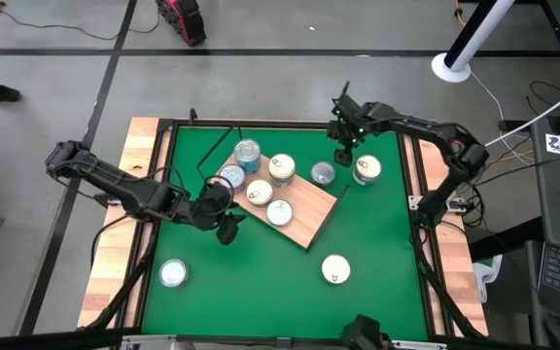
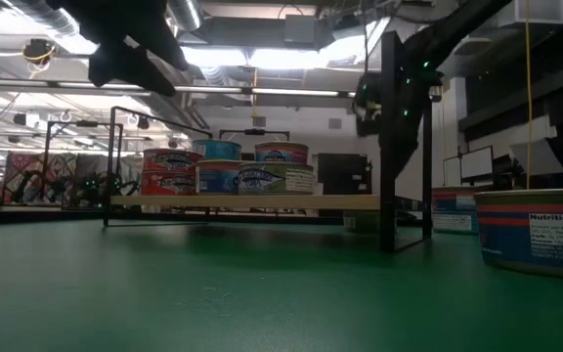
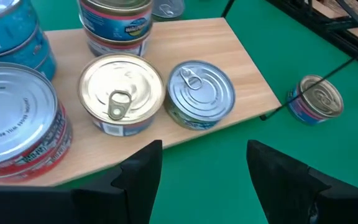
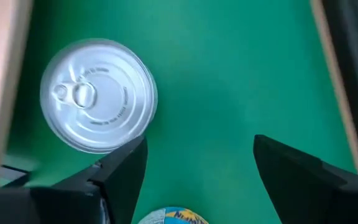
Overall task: Stack canned seafood by type on shelf
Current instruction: Stack the green can on top of the green can on the shelf
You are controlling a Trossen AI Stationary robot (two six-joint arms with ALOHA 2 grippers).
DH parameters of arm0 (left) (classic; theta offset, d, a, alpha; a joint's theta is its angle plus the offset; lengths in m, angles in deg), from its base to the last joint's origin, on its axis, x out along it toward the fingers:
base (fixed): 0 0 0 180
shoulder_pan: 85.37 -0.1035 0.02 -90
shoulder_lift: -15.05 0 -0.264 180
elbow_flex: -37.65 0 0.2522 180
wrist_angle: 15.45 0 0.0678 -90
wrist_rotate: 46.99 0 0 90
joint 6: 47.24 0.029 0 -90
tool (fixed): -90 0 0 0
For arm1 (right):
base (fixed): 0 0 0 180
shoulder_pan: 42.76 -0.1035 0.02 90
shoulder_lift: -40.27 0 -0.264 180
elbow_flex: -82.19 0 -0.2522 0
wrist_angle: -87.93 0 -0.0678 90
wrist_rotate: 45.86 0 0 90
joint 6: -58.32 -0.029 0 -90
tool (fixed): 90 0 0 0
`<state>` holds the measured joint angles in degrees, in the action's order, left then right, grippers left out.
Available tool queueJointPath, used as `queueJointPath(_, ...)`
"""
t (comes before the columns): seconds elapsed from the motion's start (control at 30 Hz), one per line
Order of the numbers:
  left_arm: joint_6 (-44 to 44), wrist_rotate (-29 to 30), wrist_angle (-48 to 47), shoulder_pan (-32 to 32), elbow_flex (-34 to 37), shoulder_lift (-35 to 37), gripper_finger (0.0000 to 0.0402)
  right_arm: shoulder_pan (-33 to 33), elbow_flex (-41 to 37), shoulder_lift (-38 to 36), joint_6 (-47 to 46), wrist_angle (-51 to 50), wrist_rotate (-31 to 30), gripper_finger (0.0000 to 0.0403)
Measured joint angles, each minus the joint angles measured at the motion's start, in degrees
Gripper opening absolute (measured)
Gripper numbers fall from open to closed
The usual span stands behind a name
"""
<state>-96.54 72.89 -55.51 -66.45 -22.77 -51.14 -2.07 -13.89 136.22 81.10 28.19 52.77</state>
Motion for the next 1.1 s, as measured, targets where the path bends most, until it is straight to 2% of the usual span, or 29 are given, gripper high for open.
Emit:
queueJointPath(0.37,1.73,0.0,-0.01,-0.59,0.01,0.0,0.0227,-0.13,0.0,7.79,2.01,1.15,0.18,0.0293)
queueJointPath(0.63,1.73,0.0,-0.01,-0.59,0.03,0.0,0.0227,-0.15,0.0,8.19,2.05,2.45,6.43,0.0293)
queueJointPath(0.93,1.47,0.0,-0.01,-0.59,0.06,0.0,0.0227,-0.15,0.0,8.19,2.05,2.64,5.85,0.0293)
queueJointPath(1.1,1.45,-0.02,-0.01,-0.59,0.08,0.0,0.0227,-0.17,0.0,8.19,1.69,2.62,1.34,0.0293)
